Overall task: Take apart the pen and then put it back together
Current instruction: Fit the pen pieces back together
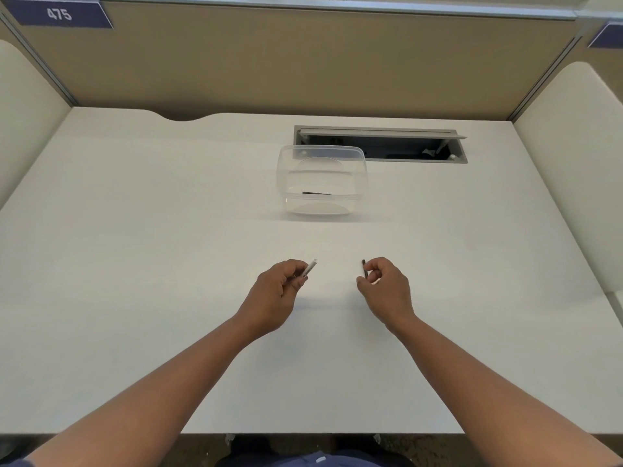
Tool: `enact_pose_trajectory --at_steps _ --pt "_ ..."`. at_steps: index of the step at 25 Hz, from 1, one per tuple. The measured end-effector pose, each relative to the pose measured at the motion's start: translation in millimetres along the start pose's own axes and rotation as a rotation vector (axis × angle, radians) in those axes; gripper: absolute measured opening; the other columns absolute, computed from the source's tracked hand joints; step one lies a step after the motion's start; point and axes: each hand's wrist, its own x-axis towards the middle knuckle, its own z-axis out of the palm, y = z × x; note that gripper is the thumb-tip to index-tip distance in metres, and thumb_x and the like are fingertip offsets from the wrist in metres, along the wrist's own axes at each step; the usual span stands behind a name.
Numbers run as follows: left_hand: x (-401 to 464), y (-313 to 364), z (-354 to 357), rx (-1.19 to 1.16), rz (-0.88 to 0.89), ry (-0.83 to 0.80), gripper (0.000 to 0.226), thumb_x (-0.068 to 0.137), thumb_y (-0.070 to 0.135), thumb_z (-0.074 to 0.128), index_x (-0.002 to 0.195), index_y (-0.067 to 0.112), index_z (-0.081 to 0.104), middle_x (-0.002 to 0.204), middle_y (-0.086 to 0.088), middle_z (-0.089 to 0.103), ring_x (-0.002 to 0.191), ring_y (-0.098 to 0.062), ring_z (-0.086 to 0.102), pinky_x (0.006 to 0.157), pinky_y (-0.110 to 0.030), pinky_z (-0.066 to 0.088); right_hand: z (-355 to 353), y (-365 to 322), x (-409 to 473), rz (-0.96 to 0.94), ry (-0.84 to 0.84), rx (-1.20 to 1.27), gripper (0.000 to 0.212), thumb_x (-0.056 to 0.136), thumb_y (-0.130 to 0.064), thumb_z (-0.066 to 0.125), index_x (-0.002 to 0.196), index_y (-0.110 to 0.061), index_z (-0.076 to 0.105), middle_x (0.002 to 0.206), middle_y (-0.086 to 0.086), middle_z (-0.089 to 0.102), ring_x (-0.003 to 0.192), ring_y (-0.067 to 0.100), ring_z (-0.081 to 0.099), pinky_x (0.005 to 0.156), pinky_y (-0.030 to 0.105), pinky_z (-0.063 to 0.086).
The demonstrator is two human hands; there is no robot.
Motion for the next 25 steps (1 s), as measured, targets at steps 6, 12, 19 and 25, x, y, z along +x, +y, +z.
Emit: enact_pose_trajectory --at_steps 6,12,19,25 --pt "1 0 -1 -0.005 -0.014 0.003 0.011 0.102 0.018 0.054 0.102 0.023 0.064 0.094 -0.008 0.063 0.079 -0.030 0.051 0.072 -0.038 0.046 -2 21 19 0.078 -0.028 -0.212 0.026 0.085 -0.032 0.071 0.103 -0.020 0.058 0.091 -0.004 0.061 0.079 0.017 0.059 0.064 0.032 0.045" --pt "0 -2 -2 -0.003 -0.038 -0.017 0.011 0.102 0.020 0.054 0.101 0.024 0.064 0.095 -0.006 0.064 0.085 -0.033 0.054 0.075 -0.040 0.049 5 22 24 0.111 -0.020 -0.233 0.023 0.088 -0.039 0.069 0.099 -0.021 0.062 0.092 -0.005 0.065 0.085 0.019 0.064 0.071 0.034 0.051" --pt "-1 -1 -3 0.018 -0.040 -0.027 0.012 0.102 0.020 0.053 0.100 0.025 0.064 0.094 -0.002 0.064 0.068 -0.011 0.044 0.068 -0.025 0.041 0 13 19 0.117 -0.020 -0.187 0.009 0.088 -0.031 0.065 0.085 -0.023 0.065 0.081 -0.007 0.067 0.074 0.016 0.063 0.058 0.028 0.045" --pt "-2 -2 -1 0.033 -0.035 -0.023 0.013 0.102 0.019 0.053 0.099 0.025 0.064 0.091 0.000 0.063 0.077 -0.019 0.050 0.068 -0.025 0.041 -13 -19 -2 -0.089 -0.115 0.126 0.007 0.087 -0.021 0.073 0.082 -0.021 0.068 0.068 -0.012 0.061 0.055 0.002 0.049 0.051 0.012 0.041"
